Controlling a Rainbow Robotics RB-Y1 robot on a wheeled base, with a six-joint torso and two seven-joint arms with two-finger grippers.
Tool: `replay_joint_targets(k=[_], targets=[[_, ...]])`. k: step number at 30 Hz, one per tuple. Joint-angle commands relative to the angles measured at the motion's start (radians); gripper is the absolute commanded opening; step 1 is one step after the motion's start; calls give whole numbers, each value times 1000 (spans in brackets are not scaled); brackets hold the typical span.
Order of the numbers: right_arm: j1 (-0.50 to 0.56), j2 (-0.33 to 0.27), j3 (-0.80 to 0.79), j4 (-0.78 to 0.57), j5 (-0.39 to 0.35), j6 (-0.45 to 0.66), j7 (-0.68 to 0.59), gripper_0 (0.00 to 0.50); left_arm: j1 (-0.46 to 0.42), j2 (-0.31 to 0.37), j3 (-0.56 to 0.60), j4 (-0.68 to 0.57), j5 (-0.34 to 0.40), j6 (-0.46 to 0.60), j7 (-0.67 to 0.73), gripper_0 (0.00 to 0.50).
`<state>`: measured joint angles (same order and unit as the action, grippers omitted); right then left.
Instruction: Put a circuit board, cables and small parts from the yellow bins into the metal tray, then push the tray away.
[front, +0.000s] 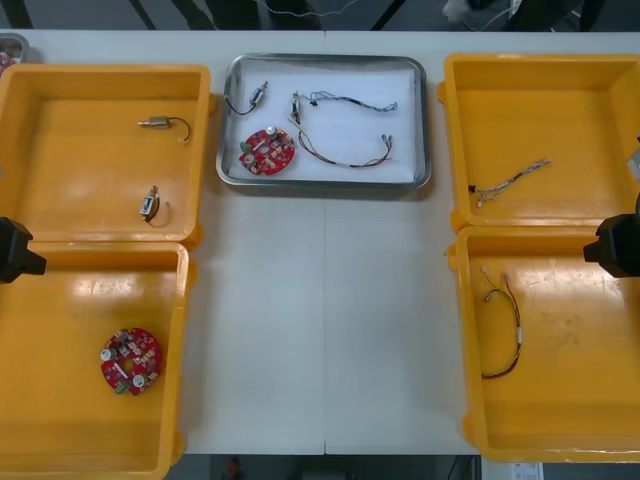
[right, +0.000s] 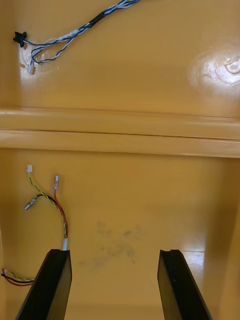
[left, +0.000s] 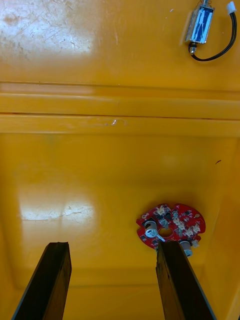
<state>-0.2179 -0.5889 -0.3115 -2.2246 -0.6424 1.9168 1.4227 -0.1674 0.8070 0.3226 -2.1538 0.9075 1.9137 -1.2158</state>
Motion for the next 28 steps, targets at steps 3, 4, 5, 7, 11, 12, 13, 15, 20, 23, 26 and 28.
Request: replay_joint_targets(k=[3,4,5,7,11,12,13,15,20,23,26,28], targets=[[15,-34,-28,-35,3,3,-24,500,20,43,30,-28,7,6,-88,500],[15,-34,-28,-35,3,3,-24,500,20,43,30,-28,7,6,-88,500],[15,-34,-28,-35,3,3,-24,500,20,43,30,-28,7,6,-88,500],[15,-34,-28,-35,3,3,-24,500,20,43,30,-28,7,6,-88,500],[15,-34,-28,-35,3,3,-24,500,20,43,30,-28,7,6,-88,500],[15,-34,-28,-35,3,3,-24,500,20,43,30,-28,7,6,-88,500],[15,-34,-28,-35,3,3,-24,500,20,43,30,-28,7,6,-88,500],[15,-34,-28,-35,3,3,-24,500,20,43,30,-28,7,6,-88,500],[15,-34,-28,-35,3,3,-24,500,20,43,30,-28,7,6,-88,500],[15,-34,-28,-35,3,3,-24,500,20,43,30,-28,7,6,-88,500],[15,-34,-28,-35,3,3,-24,500,20,43,30,-28,7,6,-88,500],[15,-34,-28,-35,3,3,-24,500,20,43,30,-28,7,6,-88,500]])
